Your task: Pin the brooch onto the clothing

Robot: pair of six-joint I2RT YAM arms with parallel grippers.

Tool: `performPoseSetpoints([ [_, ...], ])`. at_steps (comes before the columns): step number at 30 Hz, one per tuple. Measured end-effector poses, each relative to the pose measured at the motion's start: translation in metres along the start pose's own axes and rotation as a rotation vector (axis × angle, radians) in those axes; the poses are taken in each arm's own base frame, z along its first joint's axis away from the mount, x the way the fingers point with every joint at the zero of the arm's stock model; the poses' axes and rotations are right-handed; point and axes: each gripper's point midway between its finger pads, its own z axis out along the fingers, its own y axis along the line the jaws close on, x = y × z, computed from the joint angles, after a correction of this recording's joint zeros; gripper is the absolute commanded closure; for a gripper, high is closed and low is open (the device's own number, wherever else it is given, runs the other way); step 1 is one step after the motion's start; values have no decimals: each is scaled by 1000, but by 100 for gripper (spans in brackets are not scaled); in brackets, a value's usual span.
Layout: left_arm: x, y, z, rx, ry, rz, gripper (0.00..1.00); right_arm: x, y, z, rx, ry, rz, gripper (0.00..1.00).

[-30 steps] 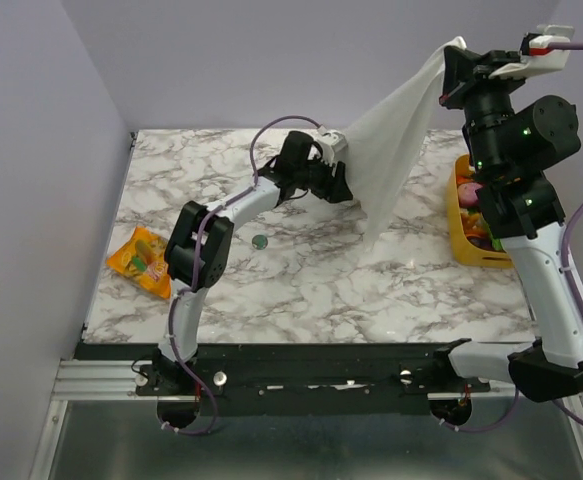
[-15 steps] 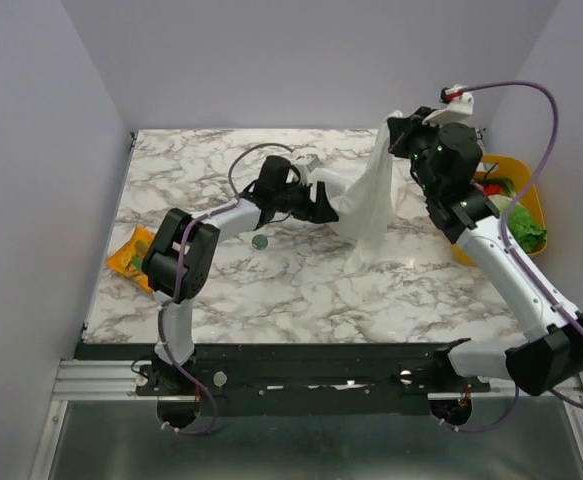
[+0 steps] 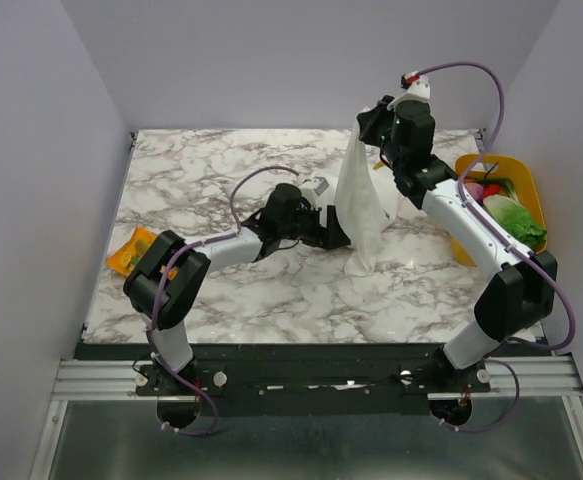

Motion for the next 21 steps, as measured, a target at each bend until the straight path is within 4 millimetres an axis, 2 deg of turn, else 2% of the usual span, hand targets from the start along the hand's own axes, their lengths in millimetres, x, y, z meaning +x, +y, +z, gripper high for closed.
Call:
performPoseSetpoints([
  [6,35,-21,29,-50,77,83,13,-31,8,0,-2,-59,-6,99],
  [10,70,-7,47,-205,160,138,14,-47,8,-1,3,-98,-8,99],
  [14,97,7,55,-324,229,204,14,-48,8,-1,6,-100,-9,99],
  [21,98,2,61,-355,237,243,14,-48,7,-4,6,-100,-8,99],
])
